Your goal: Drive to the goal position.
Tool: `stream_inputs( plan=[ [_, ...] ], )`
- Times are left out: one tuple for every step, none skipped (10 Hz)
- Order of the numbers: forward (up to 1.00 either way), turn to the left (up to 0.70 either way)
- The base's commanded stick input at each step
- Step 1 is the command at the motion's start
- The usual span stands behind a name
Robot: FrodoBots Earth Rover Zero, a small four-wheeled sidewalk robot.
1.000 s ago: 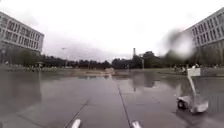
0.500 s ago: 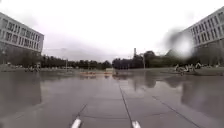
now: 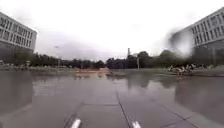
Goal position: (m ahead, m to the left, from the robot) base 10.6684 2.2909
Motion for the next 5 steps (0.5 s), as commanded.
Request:
stream_inputs(
  plan=[
    [0.7,-0.24],
    [0.7,-0.1],
    [0.7,0.0],
    [0.7,0.0],
    [0.7,0.0]
  ],
)
